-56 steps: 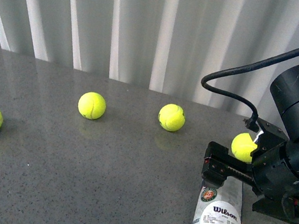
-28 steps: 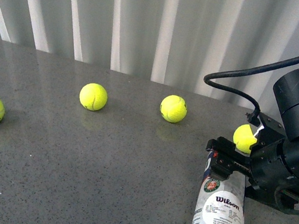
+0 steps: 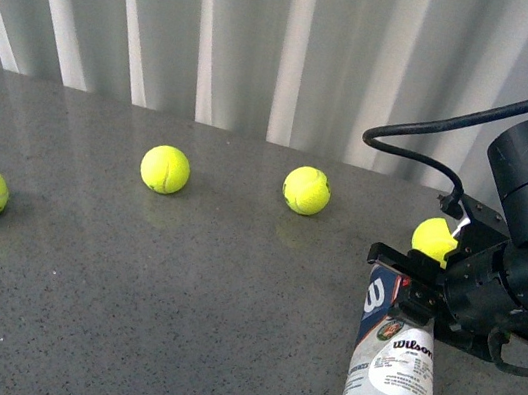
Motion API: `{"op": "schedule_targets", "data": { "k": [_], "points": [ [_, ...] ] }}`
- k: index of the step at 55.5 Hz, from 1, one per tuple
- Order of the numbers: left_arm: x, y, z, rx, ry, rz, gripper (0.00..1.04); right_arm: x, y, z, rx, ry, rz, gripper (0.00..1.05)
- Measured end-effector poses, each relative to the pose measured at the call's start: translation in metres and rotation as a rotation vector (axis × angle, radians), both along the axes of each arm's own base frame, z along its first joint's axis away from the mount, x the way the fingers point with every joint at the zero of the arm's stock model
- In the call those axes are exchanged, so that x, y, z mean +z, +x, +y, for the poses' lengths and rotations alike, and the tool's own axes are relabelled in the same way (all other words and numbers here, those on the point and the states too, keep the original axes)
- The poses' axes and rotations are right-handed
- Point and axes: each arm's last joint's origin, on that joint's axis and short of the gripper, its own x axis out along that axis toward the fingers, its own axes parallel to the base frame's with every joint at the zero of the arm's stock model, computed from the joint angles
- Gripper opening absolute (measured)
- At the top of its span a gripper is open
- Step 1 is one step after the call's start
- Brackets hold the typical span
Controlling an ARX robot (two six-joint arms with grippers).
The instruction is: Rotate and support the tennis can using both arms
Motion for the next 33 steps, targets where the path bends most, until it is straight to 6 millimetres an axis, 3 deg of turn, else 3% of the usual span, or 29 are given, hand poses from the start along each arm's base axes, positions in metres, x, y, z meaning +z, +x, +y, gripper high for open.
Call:
{"op": "schedule_targets", "data": {
  "k": [23,33],
  "points": [
    [0.0,0.0,0.0,0.0,0.0,0.0,0.98,0.008,-0.001,0.003,0.019,-0.016,-0.035,0.14],
    [0.0,0.0,0.0,0.0,0.0,0.0,0.98,0.029,-0.002,0.013,0.089,-0.076,-0.181,0.12]
  ]
}}
